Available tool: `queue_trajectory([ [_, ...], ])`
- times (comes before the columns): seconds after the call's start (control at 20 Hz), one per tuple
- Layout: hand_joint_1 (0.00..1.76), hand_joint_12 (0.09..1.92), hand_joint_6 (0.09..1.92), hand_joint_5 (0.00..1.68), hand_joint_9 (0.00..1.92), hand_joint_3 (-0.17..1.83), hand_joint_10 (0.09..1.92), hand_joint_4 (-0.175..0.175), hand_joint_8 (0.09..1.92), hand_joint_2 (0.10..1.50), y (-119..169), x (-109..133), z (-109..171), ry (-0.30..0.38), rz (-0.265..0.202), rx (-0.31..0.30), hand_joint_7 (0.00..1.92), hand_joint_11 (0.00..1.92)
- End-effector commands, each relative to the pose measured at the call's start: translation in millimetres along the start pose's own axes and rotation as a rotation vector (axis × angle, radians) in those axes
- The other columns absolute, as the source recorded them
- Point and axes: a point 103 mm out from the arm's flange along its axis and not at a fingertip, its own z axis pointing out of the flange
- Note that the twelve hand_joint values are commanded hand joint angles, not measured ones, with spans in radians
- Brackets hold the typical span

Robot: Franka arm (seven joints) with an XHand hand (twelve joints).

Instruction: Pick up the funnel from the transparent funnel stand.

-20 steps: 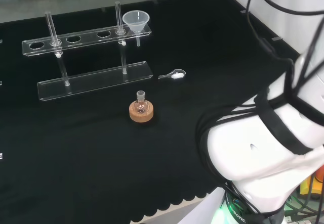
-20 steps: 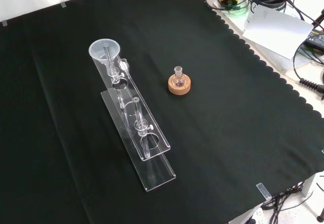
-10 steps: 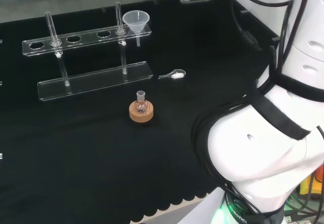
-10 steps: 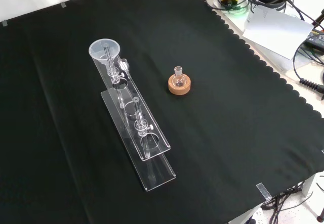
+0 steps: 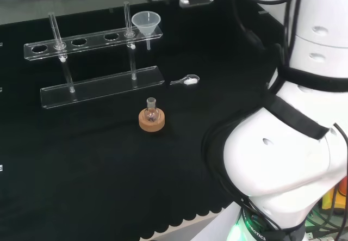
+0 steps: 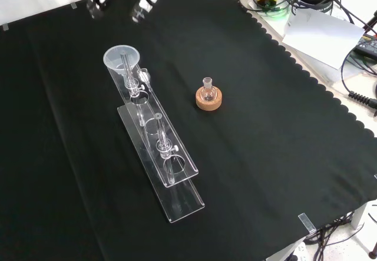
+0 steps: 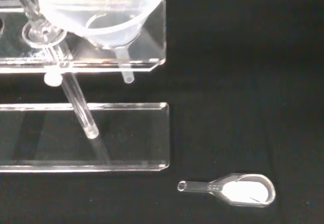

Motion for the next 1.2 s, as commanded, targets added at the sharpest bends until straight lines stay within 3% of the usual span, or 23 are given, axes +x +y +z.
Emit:
queue_trajectory([
  [0.05, 0.32, 1.42, 0.09, 0.25, 0.23, 0.22, 0.71, -0.045, 0.62, 1.01, 23.9, 30.5, 15.4, -0.045, -0.032, 0.073, 0.02, 0.01],
  [0.35, 0.51, 1.48, 0.09, 0.22, 0.24, 0.17, 0.73, -0.058, 0.6, 0.88, 29.6, 37.2, 18.2, -0.074, -0.02, 0.147, 0.0, 0.1],
  [1.2, 0.64, 1.47, 0.09, 0.14, 0.27, 0.17, 0.79, -0.081, 0.56, 0.81, 38.6, 48.2, 31.3, -0.126, -0.03, 0.185, 0.0, 0.25],
])
